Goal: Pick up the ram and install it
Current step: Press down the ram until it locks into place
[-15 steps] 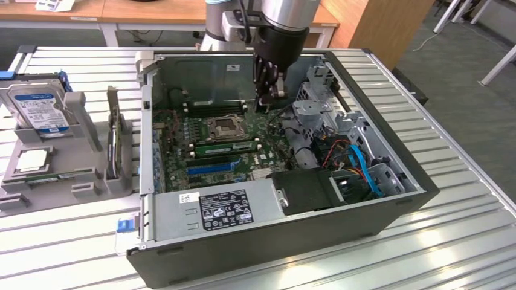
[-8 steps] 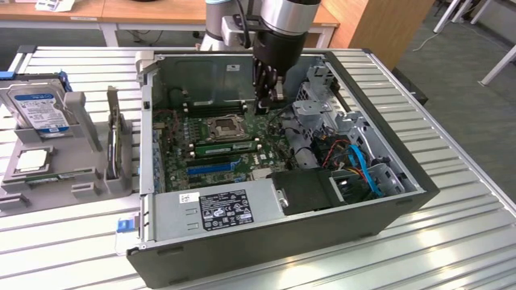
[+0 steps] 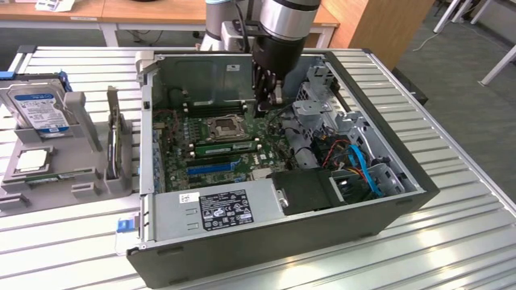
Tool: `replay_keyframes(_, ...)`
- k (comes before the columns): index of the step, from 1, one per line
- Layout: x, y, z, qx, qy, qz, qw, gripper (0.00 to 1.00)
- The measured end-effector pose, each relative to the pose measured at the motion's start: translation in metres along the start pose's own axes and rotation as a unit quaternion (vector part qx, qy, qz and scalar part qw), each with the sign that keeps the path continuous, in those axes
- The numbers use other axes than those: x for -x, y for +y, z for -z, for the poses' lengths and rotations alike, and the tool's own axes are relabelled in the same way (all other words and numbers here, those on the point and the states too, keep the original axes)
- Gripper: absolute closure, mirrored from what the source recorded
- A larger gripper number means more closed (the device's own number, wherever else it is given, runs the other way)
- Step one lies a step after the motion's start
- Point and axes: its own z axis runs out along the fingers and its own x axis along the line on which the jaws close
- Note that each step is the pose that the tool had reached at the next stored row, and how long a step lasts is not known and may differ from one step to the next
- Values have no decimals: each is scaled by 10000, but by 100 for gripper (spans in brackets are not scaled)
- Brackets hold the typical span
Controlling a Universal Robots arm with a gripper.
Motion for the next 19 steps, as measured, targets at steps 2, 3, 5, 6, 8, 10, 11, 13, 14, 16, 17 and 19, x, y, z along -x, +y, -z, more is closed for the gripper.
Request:
replay_keyframes(2,0,-1,-15,0,0,0,10000,90)
replay_keyframes(3,-1,-1,-22,0,0,0,10000,90)
replay_keyframes(5,-1,-2,-34,0,0,0,10000,90)
replay_keyframes(6,-1,-2,-39,0,1,0,10000,90)
replay_keyframes(8,-2,-3,-53,0,1,0,10000,90)
replay_keyframes(10,-2,-3,-68,0,0,0,10000,90)
replay_keyframes(11,-3,-4,-75,0,0,0,10000,90)
replay_keyframes(13,-3,-4,-89,0,1,0,10000,90)
replay_keyframes(14,-3,-5,-96,0,0,0,10000,90)
replay_keyframes(16,-4,-6,-110,0,0,0,10000,90)
replay_keyframes(17,-4,-6,-117,0,0,0,10000,90)
replay_keyframes(19,-4,-7,-130,0,0,0,10000,90)
